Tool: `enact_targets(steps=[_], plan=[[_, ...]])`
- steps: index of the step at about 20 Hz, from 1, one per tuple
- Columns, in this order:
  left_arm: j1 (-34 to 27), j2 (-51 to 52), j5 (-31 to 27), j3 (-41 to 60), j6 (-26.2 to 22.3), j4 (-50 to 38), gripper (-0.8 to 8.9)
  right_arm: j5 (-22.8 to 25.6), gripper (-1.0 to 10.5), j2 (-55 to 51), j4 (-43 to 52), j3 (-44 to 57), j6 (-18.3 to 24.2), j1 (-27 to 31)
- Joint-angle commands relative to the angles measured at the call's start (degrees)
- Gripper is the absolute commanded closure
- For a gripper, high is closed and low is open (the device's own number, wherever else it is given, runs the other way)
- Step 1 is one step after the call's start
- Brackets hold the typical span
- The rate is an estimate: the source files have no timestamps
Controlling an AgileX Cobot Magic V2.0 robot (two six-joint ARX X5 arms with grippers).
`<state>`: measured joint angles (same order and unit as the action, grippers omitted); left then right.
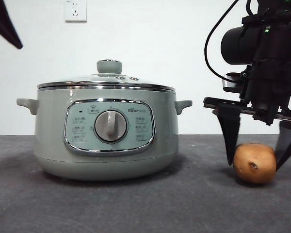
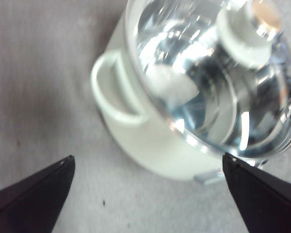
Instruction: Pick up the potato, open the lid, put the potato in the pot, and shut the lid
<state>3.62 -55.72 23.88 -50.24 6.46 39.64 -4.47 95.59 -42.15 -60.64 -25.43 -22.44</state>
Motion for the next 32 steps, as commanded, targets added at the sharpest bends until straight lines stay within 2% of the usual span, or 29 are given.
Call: enact_targets(steps=[1, 9, 15, 21, 22, 27, 28, 32], plan=[[1.8, -3.3, 0.0, -3.8, -1.9, 0.4, 1.89, -0.6, 9.6, 0.6, -0.1, 0.1, 1.7, 0.0], [12.8, -20.6, -5.6, -22.8, -4.6, 3.5, 1.89, -1.7, 9.6, -6.0, -7.5, 0.0, 10.3, 0.0], [21.0, -31.8, -13.0, -31.6, -7.2, 2.6, 1.89, -1.7, 9.6, -16.5, -11.2, 0.0, 10.4, -0.1], [25.1, -36.4, -15.8, -32.3, -9.7, -1.3, 1.99, -1.2, 9.6, -24.2, -14.3, 0.0, 10.5, -0.1], [25.4, -36.7, -16.5, -32.3, -9.7, -1.6, 2.55, -1.2, 9.6, -24.8, -14.7, 0.0, 10.5, -0.1], [25.5, -36.7, -18.1, -32.3, -9.7, -1.4, 7.69, -1.1, 9.6, -25.2, -15.3, 0.0, 10.7, -0.1], [25.5, -36.7, -18.1, -32.3, -9.7, -1.6, 8.32, -1.1, 9.6, -25.2, -15.4, 0.0, 10.7, -0.1], [25.5, -36.6, -18.0, -32.3, -9.7, -2.6, 8.23, -1.1, 9.6, -25.2, -15.3, 0.0, 10.7, -0.1]])
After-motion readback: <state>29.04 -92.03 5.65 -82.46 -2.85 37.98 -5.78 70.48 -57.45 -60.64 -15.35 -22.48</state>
